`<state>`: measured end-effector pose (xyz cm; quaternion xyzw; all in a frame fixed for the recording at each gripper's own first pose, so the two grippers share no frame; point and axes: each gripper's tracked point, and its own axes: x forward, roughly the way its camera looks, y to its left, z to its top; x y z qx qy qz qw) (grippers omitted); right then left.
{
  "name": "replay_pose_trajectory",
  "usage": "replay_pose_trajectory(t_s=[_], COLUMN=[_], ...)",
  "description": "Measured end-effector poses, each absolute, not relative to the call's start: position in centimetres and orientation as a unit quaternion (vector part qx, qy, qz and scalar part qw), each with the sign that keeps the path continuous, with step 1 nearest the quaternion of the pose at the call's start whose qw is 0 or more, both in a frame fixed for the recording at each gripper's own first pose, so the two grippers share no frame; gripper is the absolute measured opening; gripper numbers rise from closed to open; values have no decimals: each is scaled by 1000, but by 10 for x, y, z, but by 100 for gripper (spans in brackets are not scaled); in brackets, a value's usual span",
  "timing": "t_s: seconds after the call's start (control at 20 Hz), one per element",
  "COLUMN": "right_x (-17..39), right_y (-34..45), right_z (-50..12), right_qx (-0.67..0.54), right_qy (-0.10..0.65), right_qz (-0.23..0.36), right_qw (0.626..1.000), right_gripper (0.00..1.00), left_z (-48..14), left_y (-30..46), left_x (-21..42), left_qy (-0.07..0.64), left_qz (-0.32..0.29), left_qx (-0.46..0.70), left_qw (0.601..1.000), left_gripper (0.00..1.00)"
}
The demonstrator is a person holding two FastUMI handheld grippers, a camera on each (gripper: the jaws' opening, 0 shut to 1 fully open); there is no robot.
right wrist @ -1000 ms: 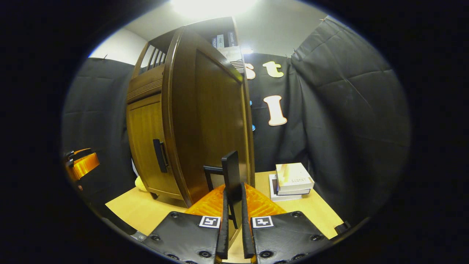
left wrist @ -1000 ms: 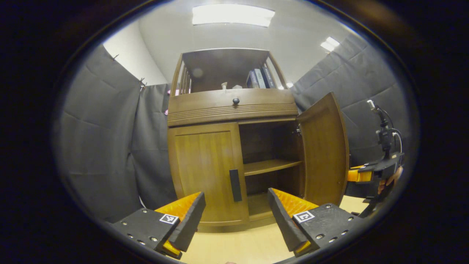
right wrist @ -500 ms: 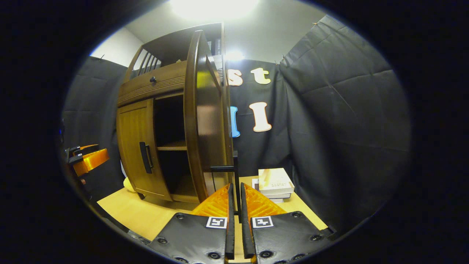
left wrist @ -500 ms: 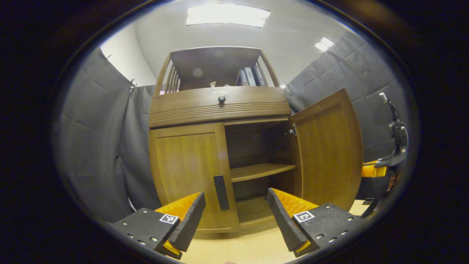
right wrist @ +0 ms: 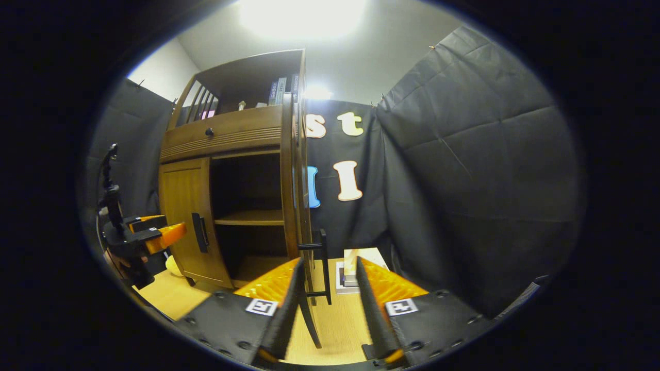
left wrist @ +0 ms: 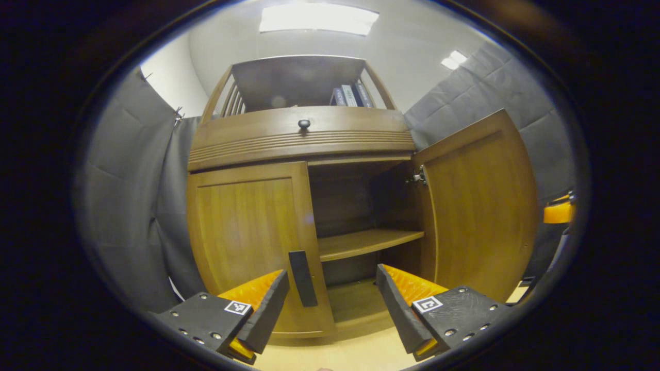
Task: Open the right door of the double-door shoe cabinet with the right hand, and open the left door with the left hand.
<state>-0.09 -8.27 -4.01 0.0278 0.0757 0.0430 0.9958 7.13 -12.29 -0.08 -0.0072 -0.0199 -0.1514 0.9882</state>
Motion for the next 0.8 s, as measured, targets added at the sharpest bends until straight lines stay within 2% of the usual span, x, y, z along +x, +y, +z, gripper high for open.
replay_pose_trajectory(t_s=[0.05,0.15,0.2,0.25,0.6,0.65,0.75,0.8], right_x=[-6,-17,-21,-24,-37,-38,-43,-44], right_y=[-84,-86,-85,-86,-98,-100,-101,-102], right_z=[-39,-34,-33,-34,-40,-41,-44,-44], right_qx=[24,21,23,23,29,29,27,25], right_qy=[73,68,68,70,87,89,93,96], right_qz=[36,28,27,24,1,-1,-3,-4], right_qw=[996,997,997,997,996,996,995,995], right_gripper=[68,99,98,98,98,98,98,98], left_z=[-3,-11,-14,-16,-45,-49,-55,-59], left_y=[-123,-120,-118,-117,-104,-101,-100,-102], left_x=[82,101,112,121,183,189,203,210], left_qy=[-19,-15,-14,-12,12,16,27,29], left_qz=[-148,-141,-136,-131,-101,-95,-92,-91], left_qx=[-6,-8,-9,-10,-25,-28,-36,-38], left_qw=[989,990,991,991,995,995,995,995], left_gripper=[98,100,97,100,100,97,100,93])
